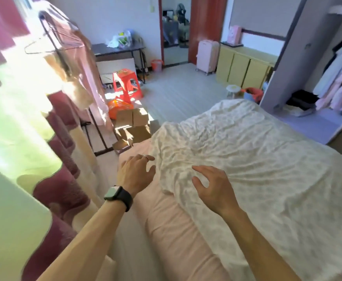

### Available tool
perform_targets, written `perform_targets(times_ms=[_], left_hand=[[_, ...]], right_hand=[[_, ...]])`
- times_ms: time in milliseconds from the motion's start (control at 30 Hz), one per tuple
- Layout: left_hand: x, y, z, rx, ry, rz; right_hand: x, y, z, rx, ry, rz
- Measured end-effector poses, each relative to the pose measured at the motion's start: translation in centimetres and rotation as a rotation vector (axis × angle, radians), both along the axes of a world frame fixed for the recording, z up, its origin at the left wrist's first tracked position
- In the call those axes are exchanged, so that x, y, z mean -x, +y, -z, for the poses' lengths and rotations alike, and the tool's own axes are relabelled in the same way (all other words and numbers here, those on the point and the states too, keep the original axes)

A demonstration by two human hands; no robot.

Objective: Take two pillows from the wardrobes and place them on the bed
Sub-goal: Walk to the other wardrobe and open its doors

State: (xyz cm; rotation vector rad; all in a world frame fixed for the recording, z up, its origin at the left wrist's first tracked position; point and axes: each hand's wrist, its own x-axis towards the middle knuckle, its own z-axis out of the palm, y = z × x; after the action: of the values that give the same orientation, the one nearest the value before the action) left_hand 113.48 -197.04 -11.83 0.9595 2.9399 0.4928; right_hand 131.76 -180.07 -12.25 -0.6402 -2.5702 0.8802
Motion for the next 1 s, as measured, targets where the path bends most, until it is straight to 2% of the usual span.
perform_targets(times_ms=[233, 633, 800, 1000], left_hand=[[10.5, -5.0, -3.2, -0.032, 0.068, -0.193], [32.1, -4.7, -7.2, -0.079, 0.189, -0.353], [40.8, -3.0, -7.8, -0.080, 0.174, -0.361], [52.0, 0.3, -6.7, -0.049, 0.103, -0.260]], right_hand=[[15.5, -1.8, -2.7, -0.063, 0.095, -0.193], [41.1, 0.8, -6.8, -0.148, 0.164, -0.303], [49.1, 3.0, -6.9, -0.188, 0.163, -0.313], [59.4, 4.7, -4.9, -0.195, 0.131, -0.267]])
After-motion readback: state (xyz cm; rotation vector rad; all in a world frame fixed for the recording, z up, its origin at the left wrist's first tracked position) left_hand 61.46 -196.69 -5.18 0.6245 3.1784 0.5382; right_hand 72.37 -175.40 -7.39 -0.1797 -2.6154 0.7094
